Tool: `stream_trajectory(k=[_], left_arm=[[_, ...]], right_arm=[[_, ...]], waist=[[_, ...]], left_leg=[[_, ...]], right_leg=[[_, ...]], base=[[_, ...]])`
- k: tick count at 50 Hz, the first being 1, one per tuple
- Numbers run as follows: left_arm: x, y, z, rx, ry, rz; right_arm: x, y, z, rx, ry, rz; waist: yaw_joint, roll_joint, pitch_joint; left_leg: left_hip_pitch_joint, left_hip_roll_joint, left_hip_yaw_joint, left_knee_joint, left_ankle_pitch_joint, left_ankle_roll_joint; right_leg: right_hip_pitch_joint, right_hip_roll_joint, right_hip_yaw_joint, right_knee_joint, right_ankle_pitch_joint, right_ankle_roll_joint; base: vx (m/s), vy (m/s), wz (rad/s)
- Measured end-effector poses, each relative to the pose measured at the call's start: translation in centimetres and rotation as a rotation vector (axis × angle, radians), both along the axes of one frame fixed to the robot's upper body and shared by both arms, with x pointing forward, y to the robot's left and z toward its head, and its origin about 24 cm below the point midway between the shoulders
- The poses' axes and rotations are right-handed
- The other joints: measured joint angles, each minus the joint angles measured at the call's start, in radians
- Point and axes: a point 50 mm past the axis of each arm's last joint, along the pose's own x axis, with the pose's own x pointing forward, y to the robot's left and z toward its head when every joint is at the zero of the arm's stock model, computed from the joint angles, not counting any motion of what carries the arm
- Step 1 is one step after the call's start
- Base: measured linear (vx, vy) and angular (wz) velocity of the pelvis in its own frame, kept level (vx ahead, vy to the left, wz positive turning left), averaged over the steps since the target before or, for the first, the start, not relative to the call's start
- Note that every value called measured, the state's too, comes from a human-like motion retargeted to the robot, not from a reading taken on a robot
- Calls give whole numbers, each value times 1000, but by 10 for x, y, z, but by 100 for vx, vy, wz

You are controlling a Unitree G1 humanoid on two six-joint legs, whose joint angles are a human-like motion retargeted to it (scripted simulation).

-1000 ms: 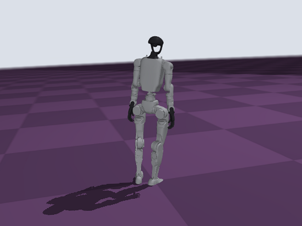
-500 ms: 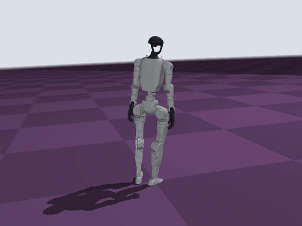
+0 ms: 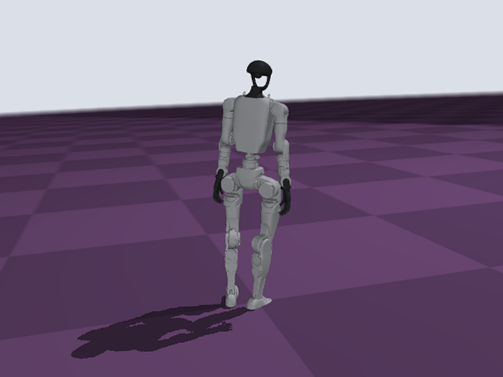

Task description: Upper body actions

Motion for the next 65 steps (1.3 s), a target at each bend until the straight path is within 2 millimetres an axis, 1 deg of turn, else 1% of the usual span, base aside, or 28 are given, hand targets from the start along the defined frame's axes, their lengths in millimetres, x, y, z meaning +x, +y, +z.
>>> stream_trajectory(k=[37,54,65], left_arm=[[0,0,0,-6,4,4],[0,-3,0,-15,3,2],[2,1,0,-4,2,-2]], right_arm=[[-2,0,0,6,12,0],[-4,1,0,6,14,6],[-3,-2,0,-1,14,9]], waist=[[5,5,-11],[6,4,-6],[12,4,-2]], left_leg=[[-3,1,-3,1,13,-1],[-2,1,-4,1,21,1],[-2,1,-6,2,27,2]], right_leg=[[-1,1,-3,-1,0,-2],[-1,1,-4,0,4,-3],[0,-1,-7,0,6,-3]], base=[[0,0,0],[0,0,0],[0,0,0]])
